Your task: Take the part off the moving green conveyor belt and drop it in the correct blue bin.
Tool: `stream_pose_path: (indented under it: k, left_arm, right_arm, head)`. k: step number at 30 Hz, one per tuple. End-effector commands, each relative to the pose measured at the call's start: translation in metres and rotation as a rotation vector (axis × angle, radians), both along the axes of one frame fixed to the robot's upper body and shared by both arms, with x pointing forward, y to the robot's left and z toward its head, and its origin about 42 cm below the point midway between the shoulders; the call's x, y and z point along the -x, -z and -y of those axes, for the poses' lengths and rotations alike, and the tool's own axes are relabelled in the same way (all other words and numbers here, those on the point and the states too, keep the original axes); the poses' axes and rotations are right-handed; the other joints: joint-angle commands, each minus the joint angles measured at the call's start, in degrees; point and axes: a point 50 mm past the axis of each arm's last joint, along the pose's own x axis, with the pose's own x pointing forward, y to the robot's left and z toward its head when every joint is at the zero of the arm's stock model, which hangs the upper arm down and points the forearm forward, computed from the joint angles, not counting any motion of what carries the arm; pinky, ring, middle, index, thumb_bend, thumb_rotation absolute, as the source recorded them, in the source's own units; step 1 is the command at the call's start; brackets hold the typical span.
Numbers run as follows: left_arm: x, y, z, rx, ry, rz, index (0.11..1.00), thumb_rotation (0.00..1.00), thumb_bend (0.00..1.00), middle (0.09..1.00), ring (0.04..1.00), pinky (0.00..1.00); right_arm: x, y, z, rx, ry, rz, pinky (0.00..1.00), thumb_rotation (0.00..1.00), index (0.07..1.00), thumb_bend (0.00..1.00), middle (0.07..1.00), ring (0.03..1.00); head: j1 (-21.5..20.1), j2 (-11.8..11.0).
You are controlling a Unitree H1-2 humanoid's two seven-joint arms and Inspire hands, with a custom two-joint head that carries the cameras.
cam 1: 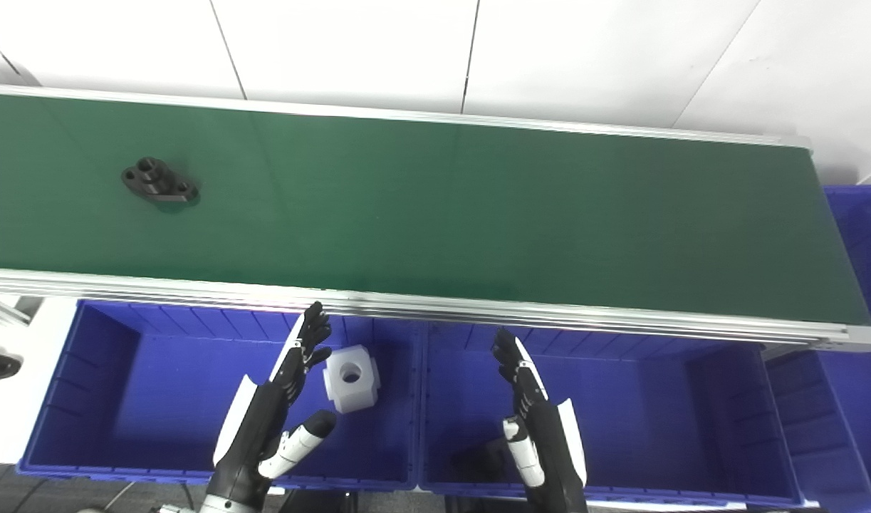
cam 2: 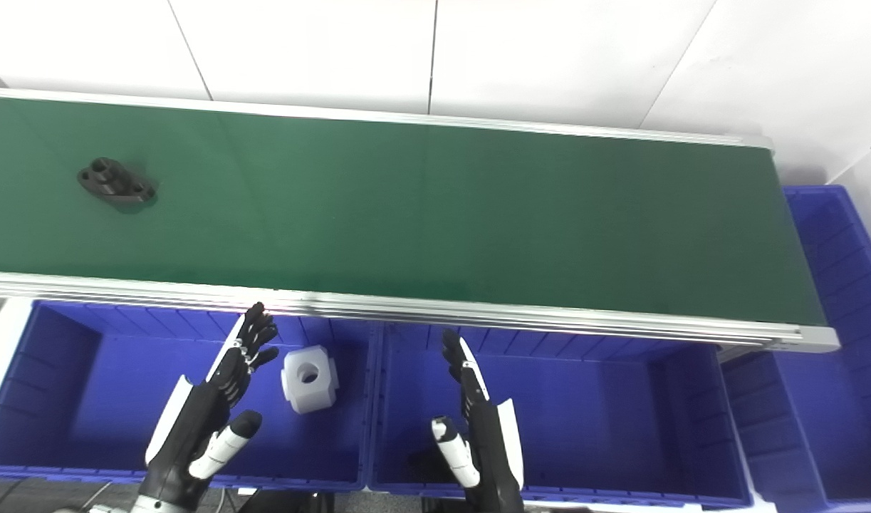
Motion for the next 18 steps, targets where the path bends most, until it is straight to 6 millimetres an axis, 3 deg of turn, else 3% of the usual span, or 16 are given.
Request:
stream_pose_path:
  k: [1, 5, 9, 18]
  left_arm:
    - [-0.003, -0.002, 0.008, 0.004, -0.005, 0.065, 1.000, 0.86, 0.86, 0.981, 0.949, 0.88]
    - [-0.004, 0.007, 0.019, -0.019, 0.009, 0.086, 0.996, 0.87, 0.84, 0.969, 0.916, 0.78]
    - [-0.008, 0.012, 0.032, 0.015, 0.014, 0.082, 0.987, 0.84, 0.81, 0.973, 0.921, 0.79]
    - [-0.014, 0.021, 0.052, 0.045, -0.026, 0.061, 0.915, 0.81, 0.87, 0.920, 0.876, 0.76]
  right_arm:
    - [-0.007, -0.011, -0.041, -0.134, 0.007, 0.051, 0.95, 1.00, 0.947, 0.89, 0.949, 0.943]
    - [-0.008, -0.002, -0.028, -0.121, -0.003, 0.046, 0.95, 1.00, 0.963, 0.90, 0.958, 0.948]
    - [-0.011, 0.005, -0.015, -0.092, -0.016, 0.045, 0.93, 1.00, 0.966, 0.91, 0.954, 0.934]
    - [-0.017, 0.012, 0.005, -0.065, -0.022, 0.042, 0.92, 1.00, 0.983, 0.93, 0.948, 0.917]
  head:
    - [1.5, -1.2]
    - [4.9, -3.2]
    - [7.7, -4.5]
    - [13.0, -6.7]
